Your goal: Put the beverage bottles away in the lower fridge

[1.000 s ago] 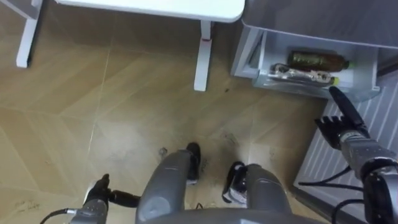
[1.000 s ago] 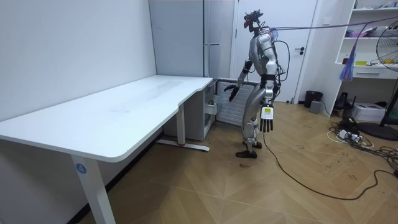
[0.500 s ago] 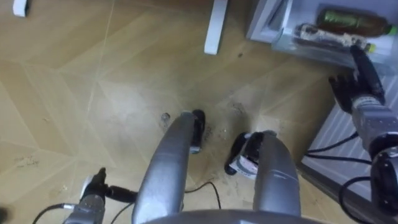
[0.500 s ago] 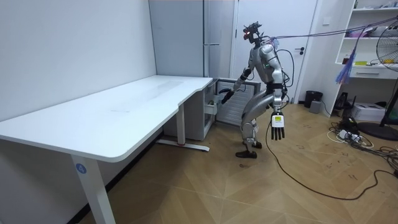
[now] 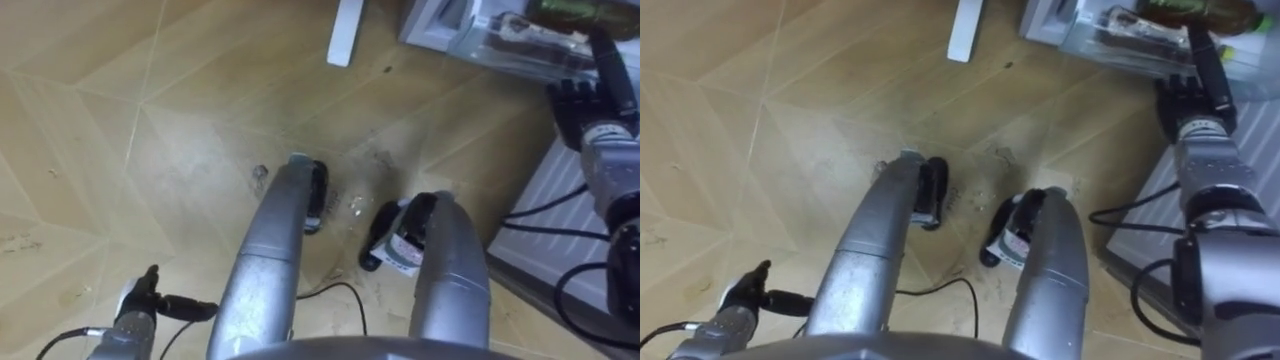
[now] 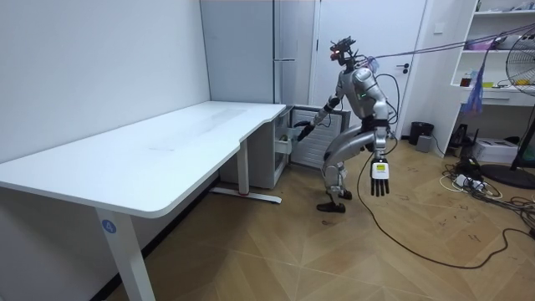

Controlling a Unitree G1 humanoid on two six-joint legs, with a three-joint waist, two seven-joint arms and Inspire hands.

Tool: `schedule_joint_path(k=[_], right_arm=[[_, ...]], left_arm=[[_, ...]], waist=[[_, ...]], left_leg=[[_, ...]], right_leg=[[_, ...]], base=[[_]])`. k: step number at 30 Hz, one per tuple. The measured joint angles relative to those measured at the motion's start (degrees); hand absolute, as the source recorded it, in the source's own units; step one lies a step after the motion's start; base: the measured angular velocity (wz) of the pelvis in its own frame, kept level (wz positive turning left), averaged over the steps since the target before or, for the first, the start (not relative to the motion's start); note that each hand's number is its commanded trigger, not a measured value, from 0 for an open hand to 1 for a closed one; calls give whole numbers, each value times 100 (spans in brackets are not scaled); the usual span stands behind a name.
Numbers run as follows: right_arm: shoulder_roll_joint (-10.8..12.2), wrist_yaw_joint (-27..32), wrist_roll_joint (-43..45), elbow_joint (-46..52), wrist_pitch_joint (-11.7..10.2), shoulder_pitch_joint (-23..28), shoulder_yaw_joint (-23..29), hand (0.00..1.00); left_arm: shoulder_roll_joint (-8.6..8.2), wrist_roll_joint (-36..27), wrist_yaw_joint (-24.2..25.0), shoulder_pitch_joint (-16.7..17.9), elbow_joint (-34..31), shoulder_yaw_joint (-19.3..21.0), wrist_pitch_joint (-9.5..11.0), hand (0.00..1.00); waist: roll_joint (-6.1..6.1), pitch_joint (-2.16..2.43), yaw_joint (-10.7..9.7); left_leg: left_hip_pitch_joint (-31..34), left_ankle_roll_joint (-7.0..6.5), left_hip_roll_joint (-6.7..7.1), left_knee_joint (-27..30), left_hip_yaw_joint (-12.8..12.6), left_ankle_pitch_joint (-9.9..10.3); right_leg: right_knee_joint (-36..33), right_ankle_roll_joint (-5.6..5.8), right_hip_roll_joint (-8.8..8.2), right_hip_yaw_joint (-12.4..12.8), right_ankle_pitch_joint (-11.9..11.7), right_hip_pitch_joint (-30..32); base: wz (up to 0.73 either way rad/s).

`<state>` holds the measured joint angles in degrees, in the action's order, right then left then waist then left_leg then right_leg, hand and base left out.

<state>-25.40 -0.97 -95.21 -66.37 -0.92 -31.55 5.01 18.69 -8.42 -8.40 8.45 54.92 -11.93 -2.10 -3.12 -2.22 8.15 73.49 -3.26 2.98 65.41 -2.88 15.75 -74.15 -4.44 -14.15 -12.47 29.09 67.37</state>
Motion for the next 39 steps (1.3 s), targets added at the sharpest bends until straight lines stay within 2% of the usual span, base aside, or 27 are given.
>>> schedule_joint_path(k=[5,8,10,13,14,17,22,28,32,39], right_arm=[[-200,559,-119,429,-26,-30,-161,0],[-249,772,-175,512,-91,-160,-172,0],[-293,961,-168,608,-109,-215,-180,0],[-318,1399,-168,1124,-205,-217,-167,0],[-339,1521,-168,1302,-245,-237,-167,0],[-340,1668,-153,1328,-365,-569,-199,0],[-341,1600,-146,1347,-541,-874,-268,0],[-339,1523,-124,1373,-530,-849,-443,0],[-339,1531,-127,1402,-540,-849,-495,0],[-339,1536,-127,1400,-559,-831,-495,0]], left_arm=[[83,1,-5,243,-218,196,20,0],[128,-8,-15,435,-230,287,139,0],[143,6,-15,573,-238,294,125,0],[141,63,-13,980,-614,445,81,0],[152,72,-30,1043,-689,526,97,0],[240,39,-115,1046,-731,517,151,0],[260,5,-104,1046,-771,493,213,0],[261,10,-89,1069,-910,495,190,0],[270,14,-89,1225,-1097,502,192,0],[282,16,-89,1535,-1149,505,155,0]], waist=[[-18,-4,36],[-37,-12,94],[-47,-16,100],[-64,-9,98],[-70,-8,103],[-77,-12,105],[-94,-23,130],[-123,-39,173],[-121,-37,236],[-119,-37,255]], left_leg=[[5,-14,198,-8,-30,8],[-12,24,197,-14,-24,-14],[-8,53,238,-13,27,-31],[-10,122,275,-11,121,-72],[-10,142,282,-11,158,-84],[-22,173,283,20,197,-65],[-167,234,272,31,255,-16],[-272,344,243,41,365,-4],[-278,379,177,50,389,-13],[-288,399,184,46,390,-25]], right_leg=[[-165,5,-205,99,6,119],[-184,-2,-193,114,10,126],[-199,-23,-193,100,21,121],[-203,-104,-226,-11,73,70],[-204,-147,-259,-83,103,35],[-236,-164,-274,-200,178,-47],[-259,-251,-284,-313,299,-266],[-254,-323,-272,-452,396,-434],[-256,-411,-265,-504,385,-448],[-261,-434,-269,-534,388,-469]], base=[[0],[-1],[9],[10],[15],[18],[14],[3],[-2],[0]])
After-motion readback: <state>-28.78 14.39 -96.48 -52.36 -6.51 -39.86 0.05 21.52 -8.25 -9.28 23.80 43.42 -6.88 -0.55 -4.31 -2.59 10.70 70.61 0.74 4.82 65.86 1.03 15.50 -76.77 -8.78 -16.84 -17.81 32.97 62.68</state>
